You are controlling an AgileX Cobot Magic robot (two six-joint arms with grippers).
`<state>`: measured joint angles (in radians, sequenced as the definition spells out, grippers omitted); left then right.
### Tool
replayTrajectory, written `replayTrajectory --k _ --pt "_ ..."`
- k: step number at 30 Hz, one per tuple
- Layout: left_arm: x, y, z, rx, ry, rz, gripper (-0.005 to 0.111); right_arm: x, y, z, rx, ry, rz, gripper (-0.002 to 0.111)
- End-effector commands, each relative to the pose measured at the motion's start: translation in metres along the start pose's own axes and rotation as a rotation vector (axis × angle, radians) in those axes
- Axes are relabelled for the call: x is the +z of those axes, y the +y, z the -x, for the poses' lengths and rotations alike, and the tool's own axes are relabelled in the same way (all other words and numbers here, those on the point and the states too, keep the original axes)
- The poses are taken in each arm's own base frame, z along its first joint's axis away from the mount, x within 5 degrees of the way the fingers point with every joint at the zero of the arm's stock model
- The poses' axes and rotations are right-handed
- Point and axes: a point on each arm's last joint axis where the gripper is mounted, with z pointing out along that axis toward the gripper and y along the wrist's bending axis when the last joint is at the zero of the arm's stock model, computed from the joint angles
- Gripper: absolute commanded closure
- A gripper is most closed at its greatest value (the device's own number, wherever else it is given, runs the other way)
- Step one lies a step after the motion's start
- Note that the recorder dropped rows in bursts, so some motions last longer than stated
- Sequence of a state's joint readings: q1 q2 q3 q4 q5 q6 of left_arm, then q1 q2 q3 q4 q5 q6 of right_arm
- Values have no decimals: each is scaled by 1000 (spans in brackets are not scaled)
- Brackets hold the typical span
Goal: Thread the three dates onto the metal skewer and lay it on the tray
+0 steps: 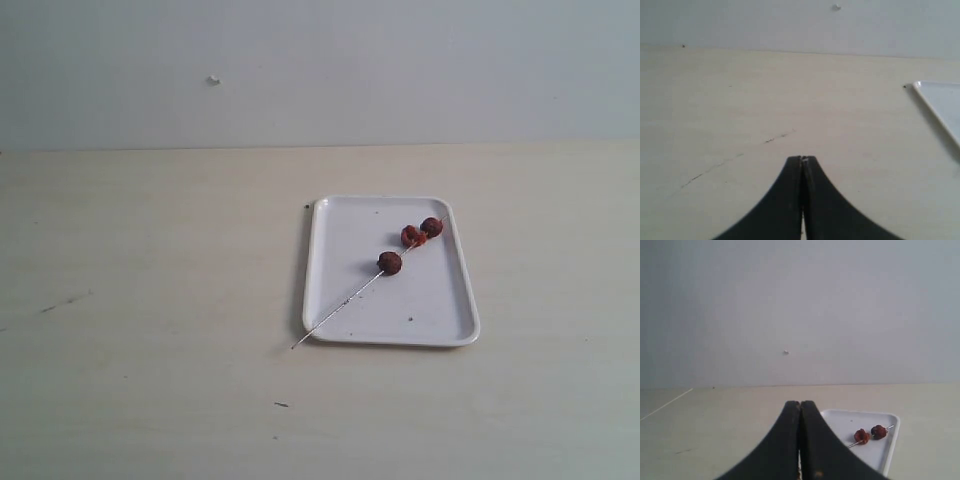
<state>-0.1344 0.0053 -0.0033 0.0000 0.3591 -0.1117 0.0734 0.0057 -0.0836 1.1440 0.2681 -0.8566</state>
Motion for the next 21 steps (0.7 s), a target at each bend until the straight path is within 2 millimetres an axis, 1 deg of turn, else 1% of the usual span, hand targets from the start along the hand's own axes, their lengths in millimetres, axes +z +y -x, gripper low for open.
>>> replayTrajectory --k 1,3,10,13,14,20,21 --pt "0 0 -1 1 -5 1 107 0 0 -2 -1 4 4 108" --pt "0 0 -1 1 -5 1 107 0 0 -2 -5 4 4 108" --pt "0 0 -1 1 -5 1 107 0 -3 0 -116 -20 -28 108" --pt "0 0 -1 1 -5 1 107 0 -5 -3 -236 14 -51 108" --pt "0 0 -1 1 -5 1 107 0 -7 -4 -275 36 -76 108" --pt "0 0 -1 1 -5 1 107 -4 -27 -11 -198 121 -311 108" --pt "0 0 -1 1 -5 1 107 -5 -29 -12 -208 139 -342 108"
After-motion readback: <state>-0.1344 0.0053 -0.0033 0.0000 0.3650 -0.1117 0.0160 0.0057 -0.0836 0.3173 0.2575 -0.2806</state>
